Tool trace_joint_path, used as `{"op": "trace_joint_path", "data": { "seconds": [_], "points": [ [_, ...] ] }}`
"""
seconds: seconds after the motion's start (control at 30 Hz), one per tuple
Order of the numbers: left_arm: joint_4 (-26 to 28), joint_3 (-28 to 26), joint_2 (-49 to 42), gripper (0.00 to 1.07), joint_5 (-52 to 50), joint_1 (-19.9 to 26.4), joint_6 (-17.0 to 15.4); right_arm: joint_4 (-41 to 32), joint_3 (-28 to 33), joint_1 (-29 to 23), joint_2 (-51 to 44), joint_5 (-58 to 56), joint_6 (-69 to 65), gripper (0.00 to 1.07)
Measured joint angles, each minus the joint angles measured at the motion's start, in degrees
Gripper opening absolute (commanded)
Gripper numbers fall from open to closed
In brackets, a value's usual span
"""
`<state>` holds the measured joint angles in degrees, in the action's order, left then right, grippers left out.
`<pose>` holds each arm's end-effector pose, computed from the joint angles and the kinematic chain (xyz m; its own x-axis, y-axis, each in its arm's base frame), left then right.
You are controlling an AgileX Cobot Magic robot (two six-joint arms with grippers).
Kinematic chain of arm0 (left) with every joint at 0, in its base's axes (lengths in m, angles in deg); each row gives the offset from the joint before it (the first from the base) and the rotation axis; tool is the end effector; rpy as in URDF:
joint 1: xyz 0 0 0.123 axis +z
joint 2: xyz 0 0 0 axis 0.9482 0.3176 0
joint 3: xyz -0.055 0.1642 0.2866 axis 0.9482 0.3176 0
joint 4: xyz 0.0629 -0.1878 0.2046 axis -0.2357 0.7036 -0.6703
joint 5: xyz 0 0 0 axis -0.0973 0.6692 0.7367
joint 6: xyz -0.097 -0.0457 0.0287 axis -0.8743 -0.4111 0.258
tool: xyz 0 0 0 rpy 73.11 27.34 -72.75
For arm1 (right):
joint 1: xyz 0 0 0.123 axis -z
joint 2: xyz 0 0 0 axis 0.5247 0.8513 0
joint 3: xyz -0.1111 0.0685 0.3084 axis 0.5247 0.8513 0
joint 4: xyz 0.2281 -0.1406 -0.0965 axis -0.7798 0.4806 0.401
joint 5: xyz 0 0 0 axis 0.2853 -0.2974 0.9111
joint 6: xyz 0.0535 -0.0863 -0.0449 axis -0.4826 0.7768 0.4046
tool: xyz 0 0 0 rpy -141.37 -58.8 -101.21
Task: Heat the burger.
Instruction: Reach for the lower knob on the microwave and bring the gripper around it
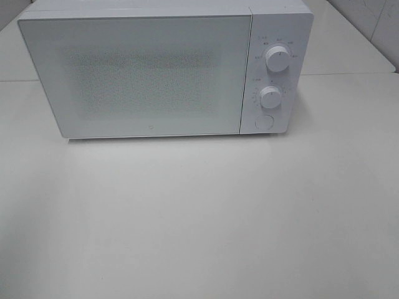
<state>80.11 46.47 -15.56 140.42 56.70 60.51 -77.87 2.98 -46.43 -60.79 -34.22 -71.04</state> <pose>0.0945 -0.0195 0.3366 -0.8046 0.0875 -0.5874 0.1317 0.9907 -0.0328 -0.0048 -0.0118 0.2897 -0.4047 -0.0457 -0.9133 -0.1493 0.9886 0.0167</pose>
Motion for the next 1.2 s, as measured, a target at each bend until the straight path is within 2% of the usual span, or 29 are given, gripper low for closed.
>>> {"op": "trace_joint_path", "data": {
  "seconds": [0.07, 0.2, 0.3, 0.33, 0.47, 0.53, 0.8, 0.93, 1.03, 1.1, 1.2],
  "points": [
    [0.3, 3.3, -5.6, 0.00, 0.2, 0.0, 0.4, 0.0, 0.0, 0.0, 0.0, 0.0, 0.0, 0.58],
    [1.1, 5.4, -10.9, 0.00, 0.5, 0.0, 0.9, 0.0, 0.0, 0.0, 0.0, 0.0, 0.0, 0.58],
    [1.8, 7.0, -15.9, 0.00, 0.6, 0.0, 2.6, 0.0, 0.0, 0.0, 0.0, 0.0, 0.0, 0.58],
    [2.3, 7.8, -19.3, 0.00, 0.6, 0.0, 4.2, 0.0, 0.0, 0.0, 0.0, 0.0, 0.0, 0.58],
    [2.5, 9.5, -23.2, 0.00, 0.7, 0.0, 6.2, 0.0, 0.0, 0.0, 0.0, 0.0, 0.0, 0.58],
    [2.5, 11.1, -26.7, 0.00, 0.9, 0.0, 8.2, 0.0, 0.0, 0.0, 0.0, 0.0, 0.0, 0.58],
    [3.0, 11.6, -35.6, 0.00, 1.1, 0.0, 10.4, 0.0, 0.0, 0.0, 0.0, 0.0, 0.0, 0.58],
    [3.0, 11.6, -36.8, 0.00, 1.3, 0.0, 10.7, 0.0, 0.0, 0.0, 0.0, 0.0, 0.0, 0.58],
    [3.5, 11.6, -37.0, 0.00, 1.3, 0.0, 11.9, 0.0, 0.0, 0.0, 0.0, 0.0, 0.0, 0.58],
    [4.1, 11.6, -37.0, 0.00, 1.3, 0.0, 14.3, 0.0, 0.0, 0.0, 0.0, 0.0, 0.0, 0.58],
    [4.1, 11.6, -37.0, 0.00, 1.3, 0.0, 14.6, 0.0, 0.0, 0.0, 0.0, 0.0, 0.0, 0.58]
  ]
}}
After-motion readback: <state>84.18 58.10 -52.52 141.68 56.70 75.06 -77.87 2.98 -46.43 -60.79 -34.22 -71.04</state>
